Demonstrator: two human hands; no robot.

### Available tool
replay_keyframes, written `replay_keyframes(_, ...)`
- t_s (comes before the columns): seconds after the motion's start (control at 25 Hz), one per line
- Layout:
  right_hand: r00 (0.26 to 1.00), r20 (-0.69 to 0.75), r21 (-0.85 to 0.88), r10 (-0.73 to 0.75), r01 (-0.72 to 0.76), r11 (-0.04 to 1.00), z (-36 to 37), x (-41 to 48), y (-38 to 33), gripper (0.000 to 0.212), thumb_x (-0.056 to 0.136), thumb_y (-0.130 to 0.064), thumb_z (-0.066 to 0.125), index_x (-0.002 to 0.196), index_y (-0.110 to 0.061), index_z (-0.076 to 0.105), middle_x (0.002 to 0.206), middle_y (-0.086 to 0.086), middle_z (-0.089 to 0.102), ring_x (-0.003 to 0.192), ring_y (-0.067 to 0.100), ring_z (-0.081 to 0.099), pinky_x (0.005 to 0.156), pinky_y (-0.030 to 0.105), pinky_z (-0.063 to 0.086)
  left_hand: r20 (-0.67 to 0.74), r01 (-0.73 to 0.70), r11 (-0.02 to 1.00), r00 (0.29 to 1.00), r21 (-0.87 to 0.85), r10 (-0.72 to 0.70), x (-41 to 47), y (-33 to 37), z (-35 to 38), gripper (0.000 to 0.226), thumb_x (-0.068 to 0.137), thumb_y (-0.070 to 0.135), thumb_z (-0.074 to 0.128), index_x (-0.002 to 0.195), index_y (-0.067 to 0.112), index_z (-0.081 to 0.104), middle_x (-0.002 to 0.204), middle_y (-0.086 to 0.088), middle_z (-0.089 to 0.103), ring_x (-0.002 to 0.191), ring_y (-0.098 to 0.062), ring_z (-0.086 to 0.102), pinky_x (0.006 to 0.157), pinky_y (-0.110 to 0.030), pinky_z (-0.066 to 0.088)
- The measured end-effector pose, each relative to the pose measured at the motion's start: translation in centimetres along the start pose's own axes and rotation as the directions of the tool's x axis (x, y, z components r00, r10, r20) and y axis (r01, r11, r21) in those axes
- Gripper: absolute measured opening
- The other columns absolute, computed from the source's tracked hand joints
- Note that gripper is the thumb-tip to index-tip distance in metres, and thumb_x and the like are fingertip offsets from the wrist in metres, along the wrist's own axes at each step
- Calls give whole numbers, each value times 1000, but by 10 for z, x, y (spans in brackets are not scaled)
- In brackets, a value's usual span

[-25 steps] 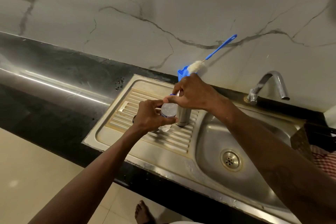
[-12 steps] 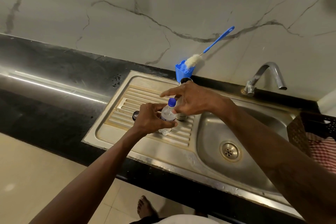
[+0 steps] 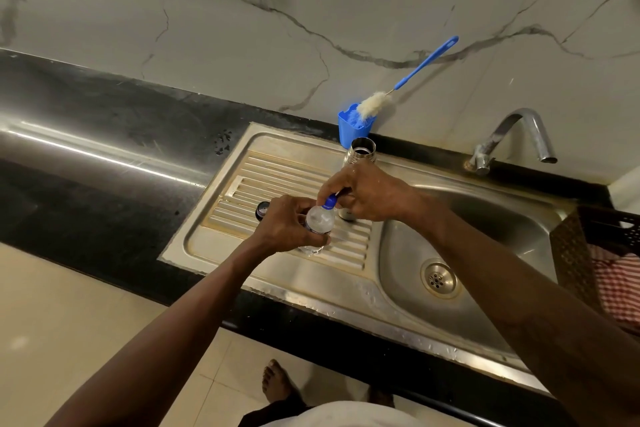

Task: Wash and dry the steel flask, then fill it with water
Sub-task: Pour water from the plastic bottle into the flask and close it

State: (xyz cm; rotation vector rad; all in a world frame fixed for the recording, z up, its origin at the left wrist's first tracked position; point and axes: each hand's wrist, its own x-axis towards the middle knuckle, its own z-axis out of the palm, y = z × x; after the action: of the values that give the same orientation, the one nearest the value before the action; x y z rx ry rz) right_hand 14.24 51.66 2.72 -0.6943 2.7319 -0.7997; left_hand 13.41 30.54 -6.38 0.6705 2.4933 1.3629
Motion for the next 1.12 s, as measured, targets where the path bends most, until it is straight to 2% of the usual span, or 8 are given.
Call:
replay_keyframes(0.16, 999, 42, 6, -8, 8, 1000, 10, 2, 1, 45, 85, 2, 73, 119, -27, 75, 113, -11, 73, 100, 5, 66, 92, 34, 60, 31, 4, 1000, 1000, 2, -4, 0, -10, 0, 44, 60, 31, 94, 97, 13, 81, 87, 1, 81, 79, -14, 77, 78, -34, 63)
replay_keyframes(0.28, 1000, 31, 7, -6, 6, 1000, 11, 2, -3, 55, 86, -33, 79, 138, -28, 64, 126, -9, 71, 92, -4, 65, 89, 25, 58, 15, 0, 1000, 1000, -7, 0, 0, -10, 3, 33, 62, 21, 97, 91, 20, 81, 83, 3, 80, 76, -17, 77, 76, -41, 63)
replay_keyframes(0.36, 997, -69, -63, 46, -50, 997, 9, 4, -4, 60, 84, -57, 77, 130, -19, 70, 98, -11, 75, 76, 0, 64, 76, 20, 54, 6, -15, 1000, 1000, -8, 15, 2, -9, 5, 33, 62, 23, 96, 91, 24, 81, 83, 5, 80, 75, -17, 76, 75, -45, 63)
replay_keyframes(0.44, 993, -106, -94, 42, -52, 994, 9, 6, -4, 41, 87, -48, 78, 108, -13, 79, 71, -16, 64, 63, 4, 60, 65, 23, 52, -7, -28, 1000, 1000, 8, 29, 5, -10, 5, 39, 61, 30, 95, 98, 23, 82, 86, 7, 80, 77, -13, 77, 74, -45, 64)
replay_keyframes(0.52, 997, -76, -65, 28, -33, 997, 12, 7, -1, 21, 89, -28, 80, 104, -14, 79, 76, -13, 64, 70, 7, 62, 67, 26, 53, 3, -48, 998, 999, 41, 48, 6, -13, 5, 41, 62, 34, 93, 98, 19, 81, 86, 6, 80, 76, -14, 77, 73, -46, 63)
replay_keyframes(0.72, 994, -75, 25, -74, 76, 997, 20, 2, 7, 40, 78, 6, 77, 103, -24, 75, 97, -11, 70, 91, 6, 66, 80, 24, 56, 11, 5, 999, 1000, 52, -6, 2, -21, 3, 34, 64, 21, 96, 93, 17, 79, 84, 4, 79, 74, -14, 76, 72, -47, 62)
replay_keyframes(0.84, 993, -110, 97, -35, 46, 994, 21, 1, 8, 31, 82, -3, 81, 106, -22, 75, 86, -19, 66, 81, 2, 65, 73, 16, 51, -6, 31, 999, 1000, 35, -31, -5, -29, 4, 36, 62, 24, 95, 94, 20, 79, 87, 3, 79, 77, -18, 76, 73, -48, 62)
replay_keyframes(1.12, 945, -105, 58, 310, -306, 950, 79, -4, 51, 34, 80, -21, 87, 112, -25, 75, 101, -3, 74, 85, 8, 69, 83, 37, 62, -62, 63, 998, 996, -24, -64, -21, -31, 6, 37, 62, 14, 97, 95, 21, 81, 87, 9, 80, 77, -12, 77, 77, -37, 64)
